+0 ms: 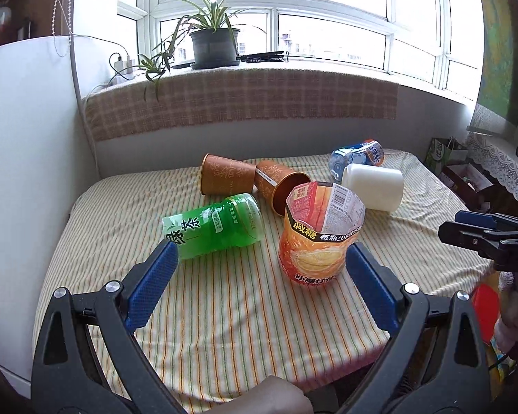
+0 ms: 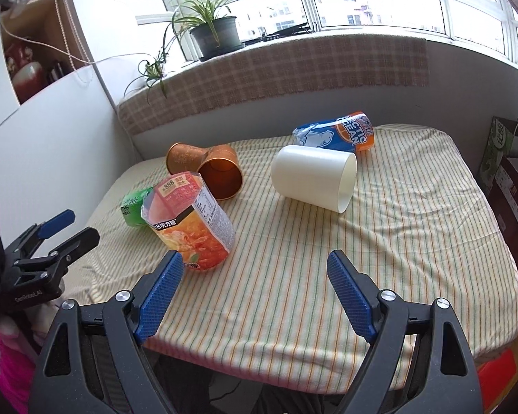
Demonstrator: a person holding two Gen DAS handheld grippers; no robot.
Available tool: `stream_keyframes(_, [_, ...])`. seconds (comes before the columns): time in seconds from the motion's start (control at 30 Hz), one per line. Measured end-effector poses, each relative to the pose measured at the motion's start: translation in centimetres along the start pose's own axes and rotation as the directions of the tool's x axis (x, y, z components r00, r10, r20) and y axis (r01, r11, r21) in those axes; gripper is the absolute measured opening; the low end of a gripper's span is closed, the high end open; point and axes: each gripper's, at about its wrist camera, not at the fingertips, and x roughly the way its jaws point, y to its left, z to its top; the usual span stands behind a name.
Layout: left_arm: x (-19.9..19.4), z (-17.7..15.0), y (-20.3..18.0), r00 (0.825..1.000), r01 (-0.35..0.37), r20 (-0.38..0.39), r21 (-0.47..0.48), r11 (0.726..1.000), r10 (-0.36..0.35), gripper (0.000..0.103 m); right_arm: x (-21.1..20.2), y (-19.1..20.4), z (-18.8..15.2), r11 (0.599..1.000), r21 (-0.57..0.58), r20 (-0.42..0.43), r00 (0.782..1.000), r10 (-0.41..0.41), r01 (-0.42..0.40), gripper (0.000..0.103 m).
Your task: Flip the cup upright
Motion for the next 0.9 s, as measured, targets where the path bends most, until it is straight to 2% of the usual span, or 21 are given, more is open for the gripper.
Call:
stream_keyframes(0.2, [-2.2, 0.9, -0.1, 0.998, -0.037, 0.057, -0.035, 0.999, 0.039, 0.101, -0.5, 0.6, 0.1, 0.997, -0.007, 0.061, 0.995, -0.074, 0.075, 0.086])
stream_keyframes(0.43, [-3.3, 1.2, -0.1, 0.995, -0.067, 0.073, -0.053, 0.996, 0.071, 0.103, -1.0, 1.0, 0.0, 0.992, -0.022, 0.104, 0.987, -0.124, 0.127, 0.089])
stream_keyframes(0.9, [-3.4, 1.2, 0.4, 0.994, -0.086, 0.064, -0.075, 0.993, 0.091, 0.103, -0.9, 0.7, 0.0, 0.99, 0.001, 0.11, 0.984, -0.137, 0.138, 0.09])
